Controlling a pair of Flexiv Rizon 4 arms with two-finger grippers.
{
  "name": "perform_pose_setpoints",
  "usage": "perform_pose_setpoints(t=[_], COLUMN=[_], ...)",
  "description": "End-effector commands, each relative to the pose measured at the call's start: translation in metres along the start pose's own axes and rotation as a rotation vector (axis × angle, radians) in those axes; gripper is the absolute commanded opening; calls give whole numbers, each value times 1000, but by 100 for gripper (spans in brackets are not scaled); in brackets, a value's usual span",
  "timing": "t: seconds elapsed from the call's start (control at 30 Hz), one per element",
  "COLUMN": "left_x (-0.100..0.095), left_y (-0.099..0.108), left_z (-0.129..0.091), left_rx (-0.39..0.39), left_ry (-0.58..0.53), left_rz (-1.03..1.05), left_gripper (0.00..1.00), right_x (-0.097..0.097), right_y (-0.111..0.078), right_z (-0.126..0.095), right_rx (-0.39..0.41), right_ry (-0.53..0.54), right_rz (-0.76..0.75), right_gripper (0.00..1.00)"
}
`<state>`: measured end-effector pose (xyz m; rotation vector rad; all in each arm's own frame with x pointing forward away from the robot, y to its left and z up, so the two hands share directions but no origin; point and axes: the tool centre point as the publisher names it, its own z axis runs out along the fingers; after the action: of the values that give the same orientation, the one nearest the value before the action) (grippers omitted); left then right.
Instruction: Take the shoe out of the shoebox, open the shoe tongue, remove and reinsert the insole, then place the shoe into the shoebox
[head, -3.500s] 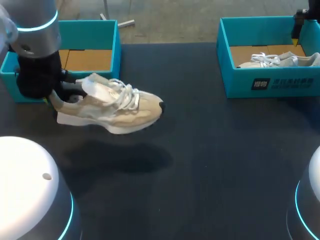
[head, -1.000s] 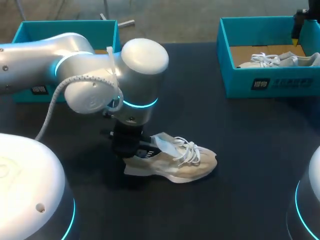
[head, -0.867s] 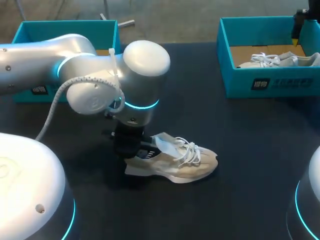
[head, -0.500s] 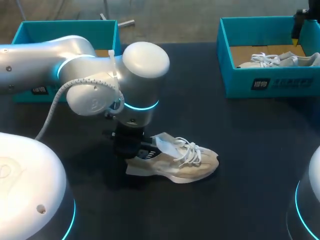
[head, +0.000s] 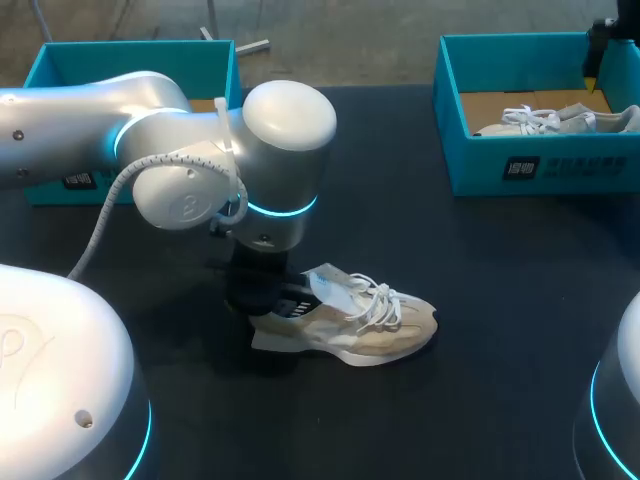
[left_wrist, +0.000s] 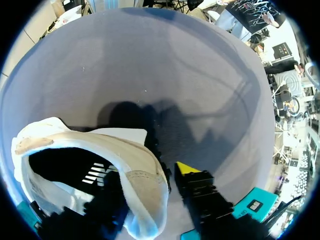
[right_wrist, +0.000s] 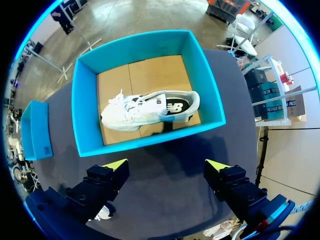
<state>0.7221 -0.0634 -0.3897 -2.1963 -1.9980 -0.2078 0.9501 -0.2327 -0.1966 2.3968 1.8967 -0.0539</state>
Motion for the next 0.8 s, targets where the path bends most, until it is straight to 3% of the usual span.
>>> perform_pose_setpoints(t=[0.03, 0.33, 0.57, 0.8], left_x=[5, 19, 43, 62], left_y=[-4, -11, -24, -38], left_z=[-6, -43, -76, -96], left_rx=[-8, -15, 50, 111], left_ry=[-18, -128, -276, -383], left_rz=[12, 5, -65, -142], left_gripper=[100, 100, 100, 100], right_x=[0, 0, 0, 0], right_y=[0, 0, 0, 0], right_z=[0, 0, 0, 0], right_rx=[-1, -1, -1, -1], right_ry=[0, 0, 0, 0], right_rz=[1, 1, 1, 1], right_gripper=[100, 100, 100, 100])
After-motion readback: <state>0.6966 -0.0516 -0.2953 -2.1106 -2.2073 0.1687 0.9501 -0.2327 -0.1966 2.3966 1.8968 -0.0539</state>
